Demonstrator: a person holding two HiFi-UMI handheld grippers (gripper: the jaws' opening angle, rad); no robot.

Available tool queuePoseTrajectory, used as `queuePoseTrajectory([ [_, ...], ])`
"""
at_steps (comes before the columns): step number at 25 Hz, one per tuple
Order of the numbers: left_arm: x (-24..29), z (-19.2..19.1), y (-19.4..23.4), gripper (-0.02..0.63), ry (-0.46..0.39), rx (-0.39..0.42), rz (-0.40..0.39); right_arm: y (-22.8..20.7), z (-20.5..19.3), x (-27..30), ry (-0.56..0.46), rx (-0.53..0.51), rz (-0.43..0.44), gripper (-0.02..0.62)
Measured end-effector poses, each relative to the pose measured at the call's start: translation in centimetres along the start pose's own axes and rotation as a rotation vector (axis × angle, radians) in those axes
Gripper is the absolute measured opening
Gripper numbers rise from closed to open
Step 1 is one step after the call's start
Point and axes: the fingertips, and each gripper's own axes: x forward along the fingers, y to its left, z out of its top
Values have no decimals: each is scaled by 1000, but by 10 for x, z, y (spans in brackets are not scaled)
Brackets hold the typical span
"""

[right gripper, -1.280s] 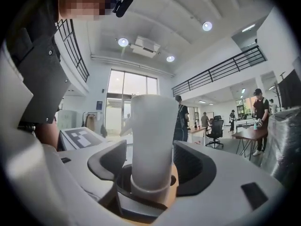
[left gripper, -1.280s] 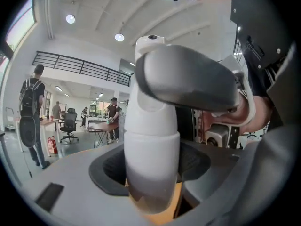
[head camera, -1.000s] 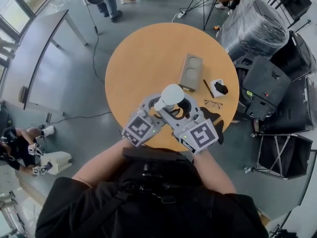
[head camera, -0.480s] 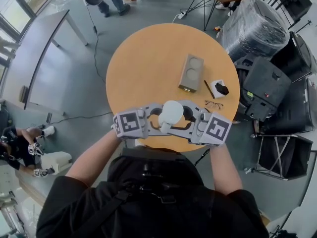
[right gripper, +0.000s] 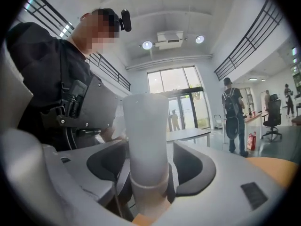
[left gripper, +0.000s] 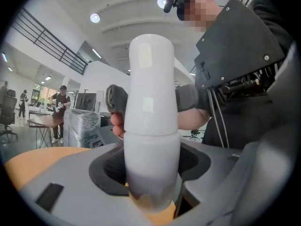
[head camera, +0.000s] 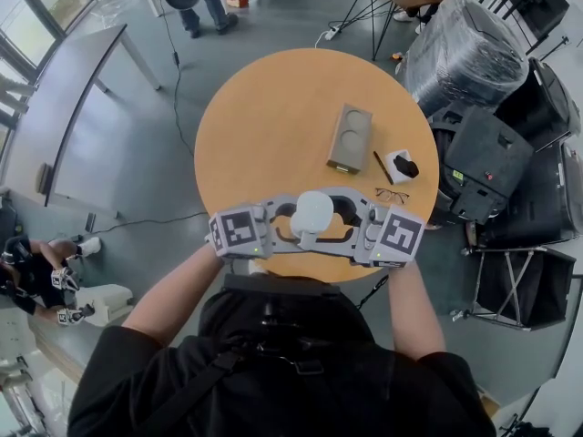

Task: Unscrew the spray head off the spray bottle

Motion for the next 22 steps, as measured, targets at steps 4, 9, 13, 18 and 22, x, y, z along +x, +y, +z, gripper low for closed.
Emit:
queuePoseTrajectory([
  [4, -3, 3, 21, 301, -26, 2, 124, -15, 3, -8, -54, -12, -131, 324],
  [9, -20, 4, 64, 302, -35, -32, 398, -35, 5, -6, -62, -69, -377, 325],
  [13, -30, -3, 86, 302, -21, -62, 554, -52, 7, 2, -81, -85, -560, 325],
  [18, -26, -4, 93, 302, -7, -39, 626, -70, 7, 8, -91, -42, -657, 324],
  [22, -29, -4, 98, 302, 8, -36, 678, -82, 5, 8, -71, -34, -720, 313],
])
